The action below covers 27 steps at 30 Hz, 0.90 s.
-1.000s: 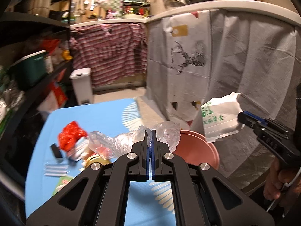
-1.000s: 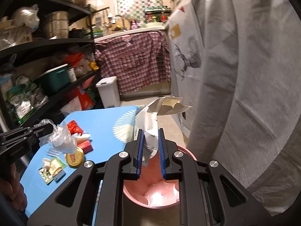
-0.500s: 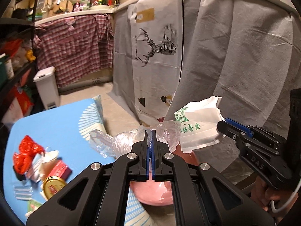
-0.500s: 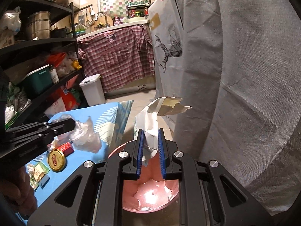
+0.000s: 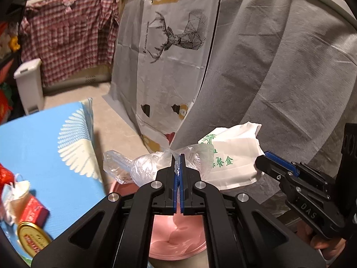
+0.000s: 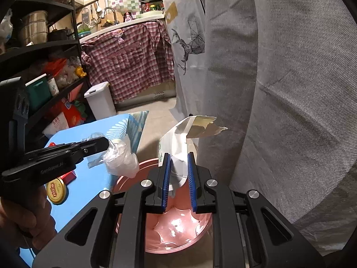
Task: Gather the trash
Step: 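Open the right gripper to drop the bag into the pink bin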
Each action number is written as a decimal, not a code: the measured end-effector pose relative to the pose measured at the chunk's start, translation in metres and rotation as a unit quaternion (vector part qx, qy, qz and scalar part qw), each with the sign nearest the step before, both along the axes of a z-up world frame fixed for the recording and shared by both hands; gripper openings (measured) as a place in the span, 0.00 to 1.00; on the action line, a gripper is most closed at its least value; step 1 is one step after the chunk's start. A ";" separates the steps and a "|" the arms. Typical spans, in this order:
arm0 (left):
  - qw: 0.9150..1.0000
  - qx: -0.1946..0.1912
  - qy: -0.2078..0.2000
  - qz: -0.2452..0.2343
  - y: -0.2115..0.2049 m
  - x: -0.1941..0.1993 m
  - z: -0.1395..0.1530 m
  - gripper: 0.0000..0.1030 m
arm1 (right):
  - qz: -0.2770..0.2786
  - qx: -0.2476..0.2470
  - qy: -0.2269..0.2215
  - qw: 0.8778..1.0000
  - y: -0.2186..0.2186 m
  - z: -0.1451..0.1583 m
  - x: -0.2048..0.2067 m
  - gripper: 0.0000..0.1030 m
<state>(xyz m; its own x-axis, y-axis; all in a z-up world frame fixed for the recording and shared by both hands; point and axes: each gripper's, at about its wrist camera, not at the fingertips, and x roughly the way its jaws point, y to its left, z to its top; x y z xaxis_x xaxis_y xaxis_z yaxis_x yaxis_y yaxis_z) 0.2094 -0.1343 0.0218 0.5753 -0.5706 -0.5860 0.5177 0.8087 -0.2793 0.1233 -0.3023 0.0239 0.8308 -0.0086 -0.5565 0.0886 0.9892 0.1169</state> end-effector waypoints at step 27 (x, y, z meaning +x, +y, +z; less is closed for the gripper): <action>0.998 0.009 0.058 0.027 0.027 0.007 -0.022 0.23 | 0.005 -0.019 0.012 1.000 0.011 -0.012 0.014 0.41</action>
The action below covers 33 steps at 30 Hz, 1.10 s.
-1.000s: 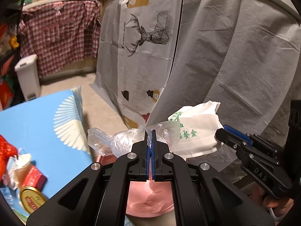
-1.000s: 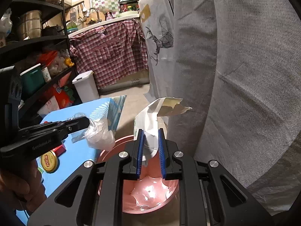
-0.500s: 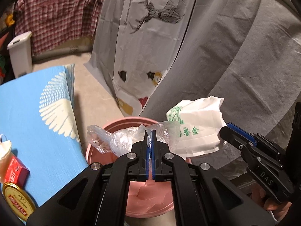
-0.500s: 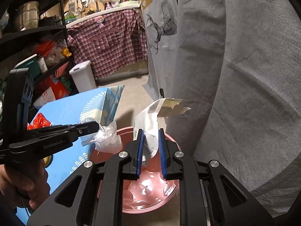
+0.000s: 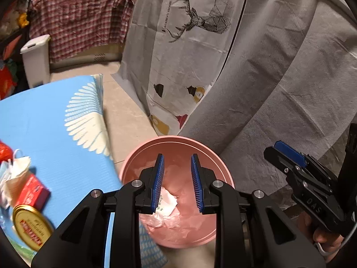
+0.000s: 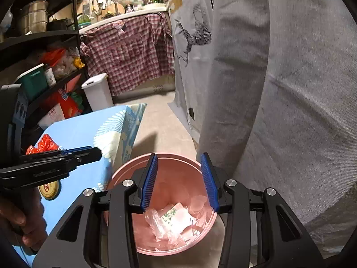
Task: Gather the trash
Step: 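Open the right gripper to drop the bag into the pink bin, then reach the left gripper to the red plastic bag and grasp it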
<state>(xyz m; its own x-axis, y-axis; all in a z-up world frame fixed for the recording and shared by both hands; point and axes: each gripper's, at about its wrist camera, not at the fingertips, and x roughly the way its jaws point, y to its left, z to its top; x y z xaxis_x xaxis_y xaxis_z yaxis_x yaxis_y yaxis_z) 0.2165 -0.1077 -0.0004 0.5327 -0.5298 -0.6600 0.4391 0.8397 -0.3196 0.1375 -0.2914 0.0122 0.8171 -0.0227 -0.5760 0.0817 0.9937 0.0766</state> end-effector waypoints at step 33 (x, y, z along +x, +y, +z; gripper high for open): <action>0.970 0.051 -0.098 0.218 0.261 -0.093 0.073 0.16 | 0.161 0.030 -0.079 0.983 0.119 0.059 -0.057 0.39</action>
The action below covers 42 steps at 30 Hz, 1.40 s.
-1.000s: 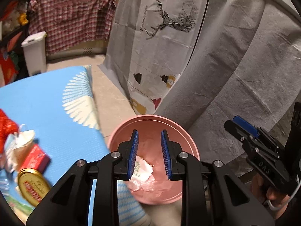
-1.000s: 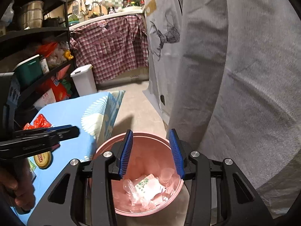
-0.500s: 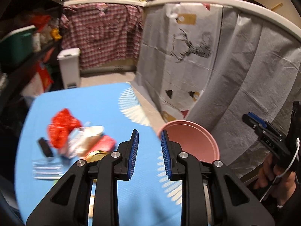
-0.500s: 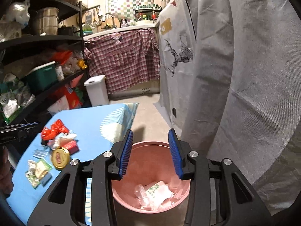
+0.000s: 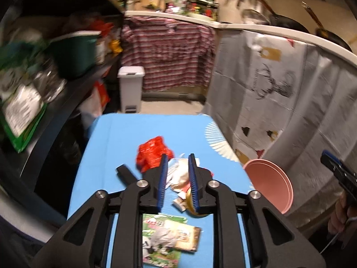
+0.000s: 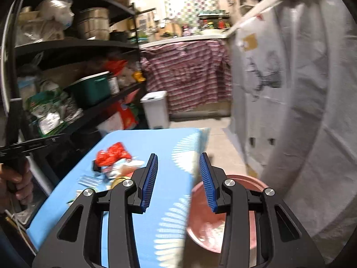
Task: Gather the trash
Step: 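Reach the left gripper to the red plastic bag and grasp it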
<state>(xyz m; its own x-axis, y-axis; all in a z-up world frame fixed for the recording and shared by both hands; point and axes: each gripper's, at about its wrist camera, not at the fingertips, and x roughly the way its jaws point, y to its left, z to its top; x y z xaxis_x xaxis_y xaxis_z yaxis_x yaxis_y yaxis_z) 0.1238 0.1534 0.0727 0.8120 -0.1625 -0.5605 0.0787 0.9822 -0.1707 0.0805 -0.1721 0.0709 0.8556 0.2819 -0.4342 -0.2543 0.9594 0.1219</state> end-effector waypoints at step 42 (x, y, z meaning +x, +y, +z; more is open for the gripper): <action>0.998 0.000 0.053 0.044 0.028 0.083 -0.071 0.16 | 0.120 0.099 0.224 0.962 0.154 -0.137 0.177 0.39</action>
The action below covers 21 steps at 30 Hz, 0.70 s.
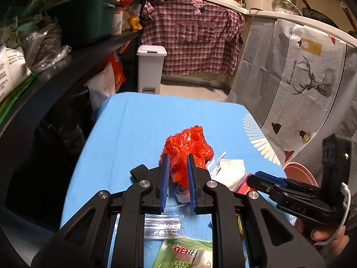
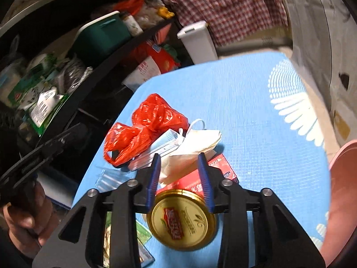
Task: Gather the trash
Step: 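Reach the left gripper to the red plastic bag and grasp it, then grasp the white paper wrapper with the right gripper while the left gripper holds the red bag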
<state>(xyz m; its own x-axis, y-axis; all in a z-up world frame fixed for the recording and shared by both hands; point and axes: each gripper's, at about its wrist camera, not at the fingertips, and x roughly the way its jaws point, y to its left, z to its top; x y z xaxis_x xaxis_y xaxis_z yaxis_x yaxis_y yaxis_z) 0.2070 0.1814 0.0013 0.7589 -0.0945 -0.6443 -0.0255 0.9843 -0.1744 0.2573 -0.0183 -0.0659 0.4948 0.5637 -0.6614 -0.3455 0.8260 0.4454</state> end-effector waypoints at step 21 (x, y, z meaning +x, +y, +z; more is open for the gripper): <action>0.999 0.002 0.052 -0.015 -0.004 0.019 -0.026 0.02 | 0.025 -0.018 0.017 0.999 0.023 -0.010 0.013 0.11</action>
